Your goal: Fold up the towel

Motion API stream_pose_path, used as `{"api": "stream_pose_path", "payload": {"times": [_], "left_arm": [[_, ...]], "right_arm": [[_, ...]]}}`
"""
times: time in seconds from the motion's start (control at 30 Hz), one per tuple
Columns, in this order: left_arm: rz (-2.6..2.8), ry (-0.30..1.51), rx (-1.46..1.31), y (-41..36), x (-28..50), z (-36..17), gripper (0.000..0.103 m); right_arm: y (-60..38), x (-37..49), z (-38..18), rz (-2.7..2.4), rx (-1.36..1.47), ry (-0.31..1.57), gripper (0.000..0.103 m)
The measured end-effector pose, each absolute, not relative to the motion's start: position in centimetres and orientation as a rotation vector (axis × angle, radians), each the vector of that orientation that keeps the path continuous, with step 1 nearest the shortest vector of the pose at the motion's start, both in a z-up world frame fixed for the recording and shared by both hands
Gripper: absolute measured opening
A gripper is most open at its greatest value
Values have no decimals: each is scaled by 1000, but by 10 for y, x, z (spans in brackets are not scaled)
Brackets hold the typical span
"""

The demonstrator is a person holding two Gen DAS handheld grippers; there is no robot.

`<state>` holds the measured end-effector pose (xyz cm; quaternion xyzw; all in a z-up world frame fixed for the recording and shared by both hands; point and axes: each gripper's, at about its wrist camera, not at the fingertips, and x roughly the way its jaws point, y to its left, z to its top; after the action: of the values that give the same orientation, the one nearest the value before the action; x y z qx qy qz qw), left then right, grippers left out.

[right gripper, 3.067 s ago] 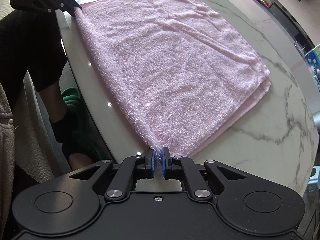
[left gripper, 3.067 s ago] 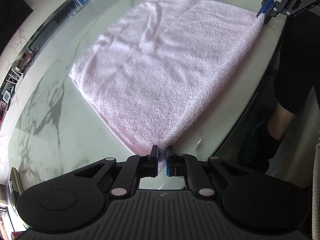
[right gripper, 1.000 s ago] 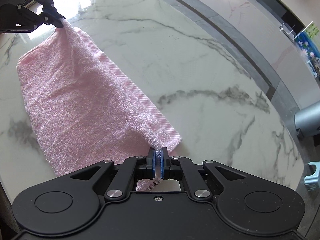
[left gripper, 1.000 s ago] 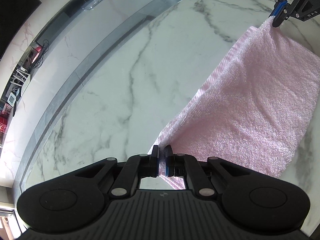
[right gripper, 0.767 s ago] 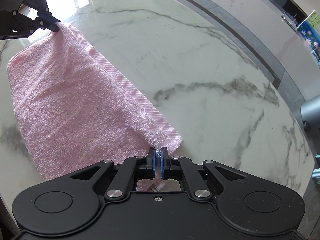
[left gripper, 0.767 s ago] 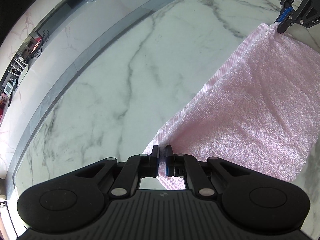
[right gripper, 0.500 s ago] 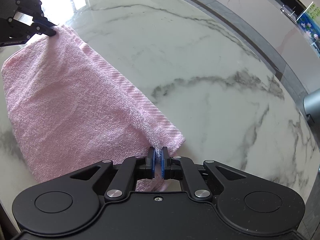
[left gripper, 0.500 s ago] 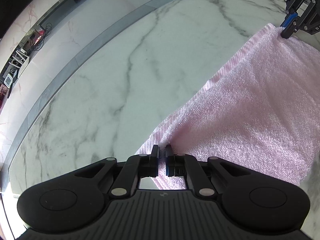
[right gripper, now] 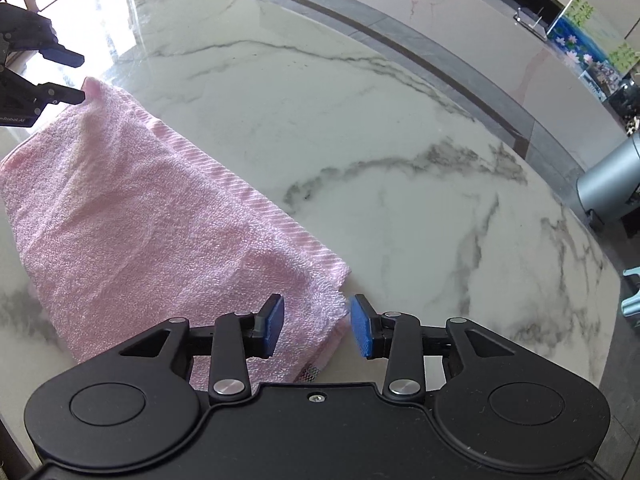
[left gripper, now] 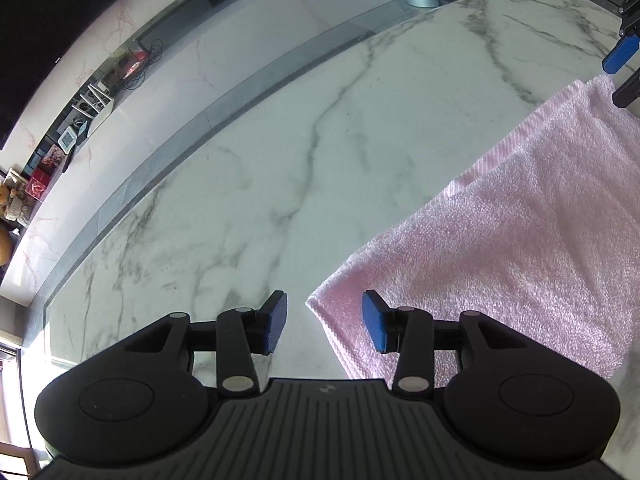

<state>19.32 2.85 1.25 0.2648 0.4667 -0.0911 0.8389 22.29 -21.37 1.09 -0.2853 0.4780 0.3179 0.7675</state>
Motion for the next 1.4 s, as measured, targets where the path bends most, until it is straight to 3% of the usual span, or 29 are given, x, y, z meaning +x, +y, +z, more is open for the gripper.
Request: {"api": "stream_pose_path", "payload": {"times": [0.17,0.27,0.4,0.57,0.7,1.4], "left_arm": [[-138,945,476,35,164,42,54],[-92,903,426,34,142,54,73],[-72,871,335,33,111,58,74],[-6,864,238,31,76,50,75],[19,891,180,28,52,38,82],[68,874,59,15,6,-14,83]], "right_arm": [[-229,203,30,640,-528,984,55],[-234,189,40,604,-464,954,70],[-239,163,43,564,-373,927,89],[-248,123,40,493,-237,908,97],[-252,99,32,416,-136,893,100],[-232,26,-32,239,-24,854,102]]}}
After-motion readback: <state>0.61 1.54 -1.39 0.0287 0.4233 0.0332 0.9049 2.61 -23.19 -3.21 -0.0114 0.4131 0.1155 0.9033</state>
